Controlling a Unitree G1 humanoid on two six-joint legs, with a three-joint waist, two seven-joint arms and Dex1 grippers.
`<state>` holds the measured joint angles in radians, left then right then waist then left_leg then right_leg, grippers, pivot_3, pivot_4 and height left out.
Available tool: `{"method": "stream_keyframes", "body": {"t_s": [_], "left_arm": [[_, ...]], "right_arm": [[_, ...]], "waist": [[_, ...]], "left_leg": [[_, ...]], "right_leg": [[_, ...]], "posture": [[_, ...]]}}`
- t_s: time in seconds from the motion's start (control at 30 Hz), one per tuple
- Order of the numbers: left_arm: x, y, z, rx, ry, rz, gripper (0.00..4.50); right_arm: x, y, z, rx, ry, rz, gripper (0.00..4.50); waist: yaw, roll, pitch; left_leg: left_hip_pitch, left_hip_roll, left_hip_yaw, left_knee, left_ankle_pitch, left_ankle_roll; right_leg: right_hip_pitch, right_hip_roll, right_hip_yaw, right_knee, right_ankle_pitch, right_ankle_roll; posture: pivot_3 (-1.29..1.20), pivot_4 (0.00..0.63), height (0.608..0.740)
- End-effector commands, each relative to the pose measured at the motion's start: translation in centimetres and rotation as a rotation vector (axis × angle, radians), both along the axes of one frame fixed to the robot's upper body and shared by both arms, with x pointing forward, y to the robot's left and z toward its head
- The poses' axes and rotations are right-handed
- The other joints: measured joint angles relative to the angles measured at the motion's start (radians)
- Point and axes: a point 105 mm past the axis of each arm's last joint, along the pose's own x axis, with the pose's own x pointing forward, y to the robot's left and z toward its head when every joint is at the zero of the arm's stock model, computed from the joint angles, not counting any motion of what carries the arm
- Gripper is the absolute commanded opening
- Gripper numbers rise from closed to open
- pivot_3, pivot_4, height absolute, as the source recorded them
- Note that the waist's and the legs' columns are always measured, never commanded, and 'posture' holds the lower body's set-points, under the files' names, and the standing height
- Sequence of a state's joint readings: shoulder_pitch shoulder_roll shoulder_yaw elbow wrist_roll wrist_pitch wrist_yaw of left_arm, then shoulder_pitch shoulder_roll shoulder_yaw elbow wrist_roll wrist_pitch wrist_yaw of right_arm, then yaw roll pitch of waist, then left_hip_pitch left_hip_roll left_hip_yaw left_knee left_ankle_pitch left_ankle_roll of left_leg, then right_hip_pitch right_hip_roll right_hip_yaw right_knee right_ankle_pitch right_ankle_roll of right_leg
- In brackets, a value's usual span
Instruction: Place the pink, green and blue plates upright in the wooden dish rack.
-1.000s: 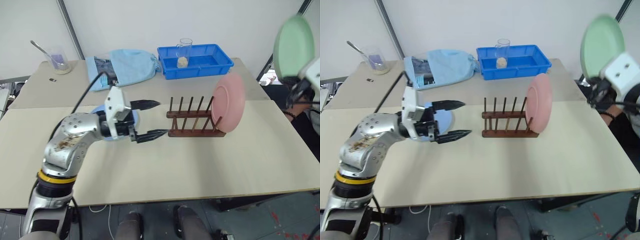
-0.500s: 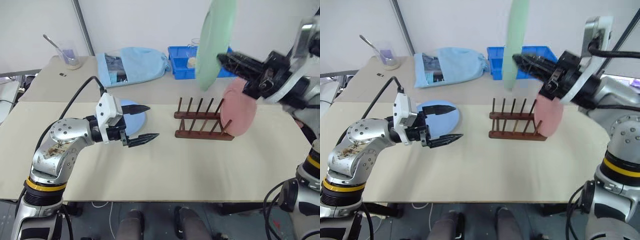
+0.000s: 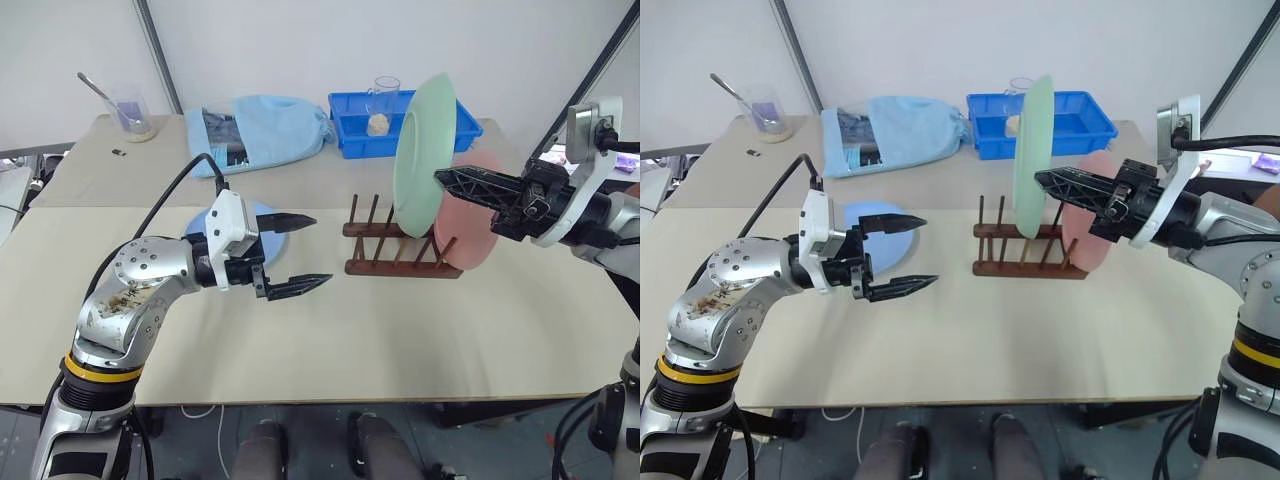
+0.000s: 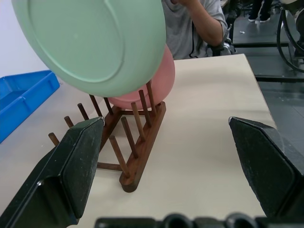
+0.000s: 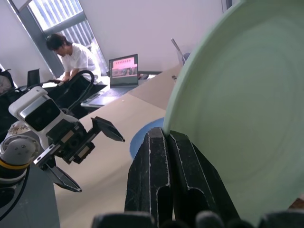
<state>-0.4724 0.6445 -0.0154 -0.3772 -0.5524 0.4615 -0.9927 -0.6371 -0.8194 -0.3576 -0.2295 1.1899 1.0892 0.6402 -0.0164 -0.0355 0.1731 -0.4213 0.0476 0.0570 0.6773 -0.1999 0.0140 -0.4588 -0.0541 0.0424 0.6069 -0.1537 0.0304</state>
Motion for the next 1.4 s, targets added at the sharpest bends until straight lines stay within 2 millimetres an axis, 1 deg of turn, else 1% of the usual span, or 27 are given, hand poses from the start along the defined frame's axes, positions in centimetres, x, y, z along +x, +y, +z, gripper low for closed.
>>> {"method": "stream_keyframes", "body": {"t_s": [0.03, 0.23, 0.4, 0.53, 0.7, 0.83, 1.07, 1.27, 1.4], "left_arm": [[-0.5, -0.5, 1.0, -0.009, -0.050, -0.027, 4.50], [-0.2, -0.7, 1.7, -0.039, -0.076, -0.010, 4.50], [-0.3, -0.7, 1.6, -0.037, -0.073, -0.014, 4.50], [-0.3, -0.7, 1.5, -0.037, -0.072, -0.014, 4.50], [-0.3, -0.8, 1.5, -0.037, -0.076, -0.015, 4.50], [-0.2, -0.8, 1.5, -0.038, -0.078, -0.015, 4.50], [-0.3, -0.9, 1.4, -0.038, -0.081, -0.010, 4.50], [-0.2, -0.8, 1.3, -0.039, -0.080, -0.005, 4.50], [0.0, -0.7, 1.2, -0.039, -0.075, 0.006, 4.50]], "right_arm": [[0.0, -0.6, 0.1, -0.021, -0.009, -0.003, 0.01], [0.6, -1.0, -0.4, -0.064, 0.003, -0.003, 0.01], [0.9, -1.6, -0.3, -0.070, 0.009, -0.011, 0.01], [1.2, -1.7, -0.8, -0.069, 0.035, -0.009, 0.01], [2.2, -1.9, -0.8, -0.056, 0.051, -0.028, 0.01], [3.5, -2.3, -1.1, -0.074, 0.084, -0.073, 0.01], [4.4, -2.9, -1.3, -0.087, 0.112, -0.121, 0.01], [5.2, -3.5, -1.1, -0.126, 0.058, -0.190, 2.08], [5.4, -4.0, -0.3, -0.167, -0.020, -0.229, 3.46]], "waist": [[0.001, 0.000, 0.000], [0.002, 0.000, 0.000], [-0.001, 0.000, 0.000], [0.000, 0.000, 0.000], [0.000, 0.000, 0.000], [0.001, 0.000, 0.000], [0.002, 0.000, 0.000], [0.003, 0.000, 0.000], [0.001, 0.000, 0.000]], "left_leg": [[0.000, 0.000, 0.000, 0.000, 0.000, 0.000], [0.000, 0.000, 0.000, 0.000, 0.000, 0.000], [0.000, 0.000, 0.000, 0.000, 0.000, 0.000], [0.000, 0.000, 0.000, 0.000, 0.000, 0.000], [0.000, 0.000, 0.000, 0.000, 0.000, 0.000], [0.000, 0.000, 0.000, 0.000, 0.000, 0.000], [-0.001, 0.000, 0.000, 0.000, 0.000, 0.000], [-0.002, 0.000, 0.000, 0.000, 0.000, 0.000], [-0.002, 0.000, 0.000, 0.000, 0.000, 0.000]], "right_leg": [[0.000, 0.000, 0.000, 0.000, 0.000, 0.000], [0.000, 0.000, 0.000, -0.001, 0.000, 0.000], [0.000, 0.000, 0.000, -0.001, 0.000, 0.000], [0.000, 0.000, 0.000, -0.001, 0.000, 0.000], [0.000, 0.000, 0.000, -0.001, 0.000, 0.000], [0.000, 0.000, 0.000, -0.001, 0.000, 0.000], [-0.001, 0.000, 0.000, -0.002, 0.000, 0.000], [0.000, 0.000, 0.000, -0.002, 0.000, 0.000], [-0.001, 0.000, 0.000, -0.002, 0.000, 0.000]], "posture": [[0.00, 0.150, 0.720], [0.00, 0.150, 0.720], [0.00, 0.150, 0.720], [0.00, 0.150, 0.720], [0.00, 0.150, 0.720], [0.00, 0.150, 0.720], [0.00, 0.150, 0.720], [0.00, 0.150, 0.720], [0.00, 0.150, 0.720]]}}
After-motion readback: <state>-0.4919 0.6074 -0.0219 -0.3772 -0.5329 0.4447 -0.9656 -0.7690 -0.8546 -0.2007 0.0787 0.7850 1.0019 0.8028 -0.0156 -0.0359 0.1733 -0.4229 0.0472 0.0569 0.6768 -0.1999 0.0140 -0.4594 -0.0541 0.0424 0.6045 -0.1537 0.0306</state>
